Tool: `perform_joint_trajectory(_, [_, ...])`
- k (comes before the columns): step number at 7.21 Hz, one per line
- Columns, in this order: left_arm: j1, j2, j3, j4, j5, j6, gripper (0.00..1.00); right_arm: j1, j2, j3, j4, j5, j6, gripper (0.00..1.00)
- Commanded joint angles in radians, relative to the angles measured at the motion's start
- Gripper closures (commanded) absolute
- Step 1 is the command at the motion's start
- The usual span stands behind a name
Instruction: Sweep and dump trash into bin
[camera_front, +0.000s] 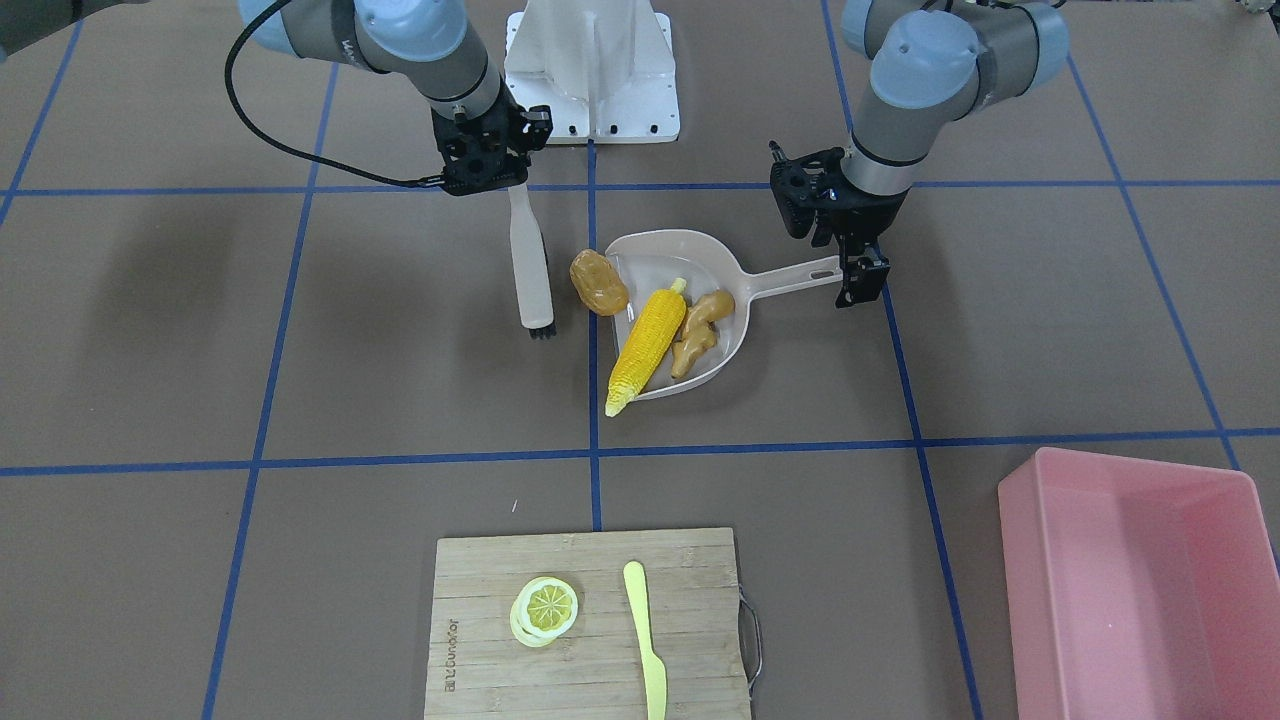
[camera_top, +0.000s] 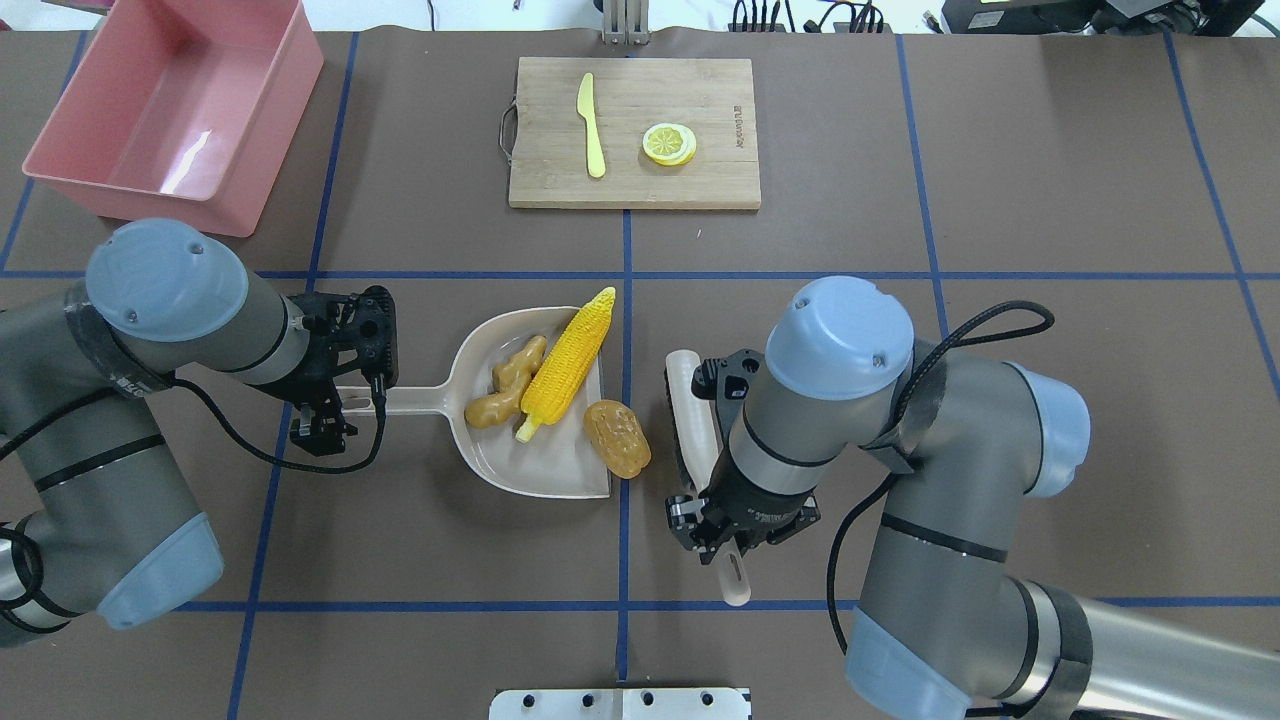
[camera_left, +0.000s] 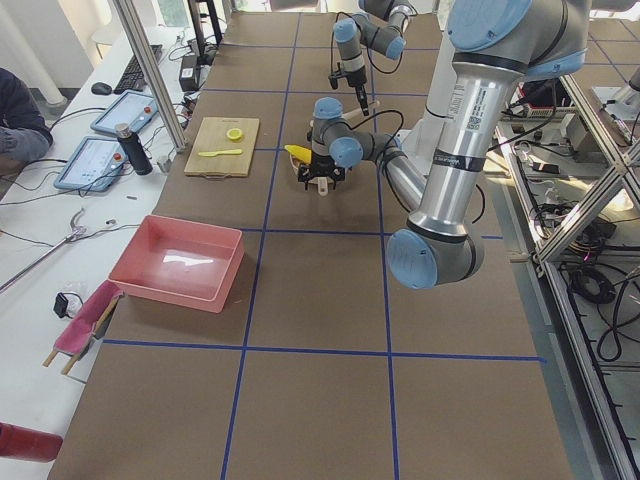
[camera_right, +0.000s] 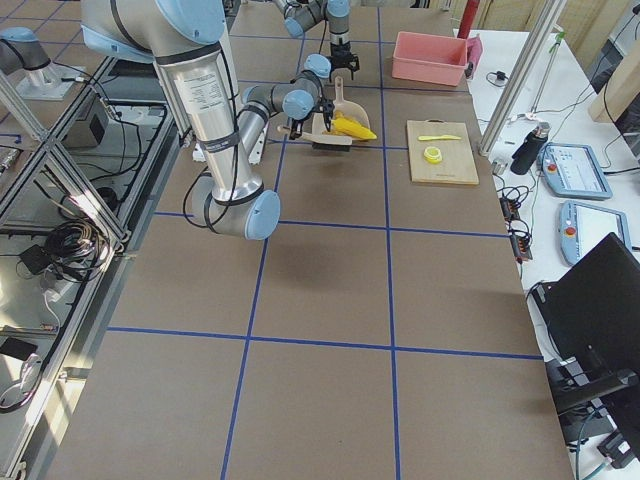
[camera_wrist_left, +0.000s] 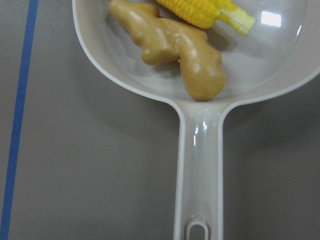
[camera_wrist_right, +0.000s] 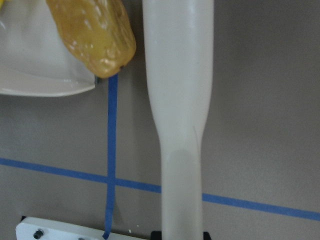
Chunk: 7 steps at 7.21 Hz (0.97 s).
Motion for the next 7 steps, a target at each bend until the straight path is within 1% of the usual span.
perform_joint_trajectory(1, [0.000, 0.005, 0.001, -0.002, -0.004, -0.001, 0.02, -0.071, 0.005, -0.010, -0.019, -0.005, 0.008, 1.00])
perform_joint_trajectory(3, [0.000, 0.005, 0.001, -0.004, -0.004, 0.001, 0.02, -0.058, 0.024, -0.010, -0.010, -0.005, 0.002, 1.00])
perform_joint_trajectory(4, [0.000, 0.005, 0.004, -0.004, -0.004, 0.001, 0.02, -0.031, 0.048, -0.016, -0.002, -0.010, 0.001, 1.00])
perform_joint_trajectory(6, [0.000, 0.004, 0.007, -0.005, -0.005, 0.002, 0.02, -0.010, 0.091, -0.090, 0.086, -0.013, 0.005, 1.00])
perform_joint_trajectory(7, [0.000, 0.004, 0.008, -0.007, -0.005, 0.002, 0.02, -0.007, 0.103, -0.117, 0.103, -0.013, 0.005, 1.00])
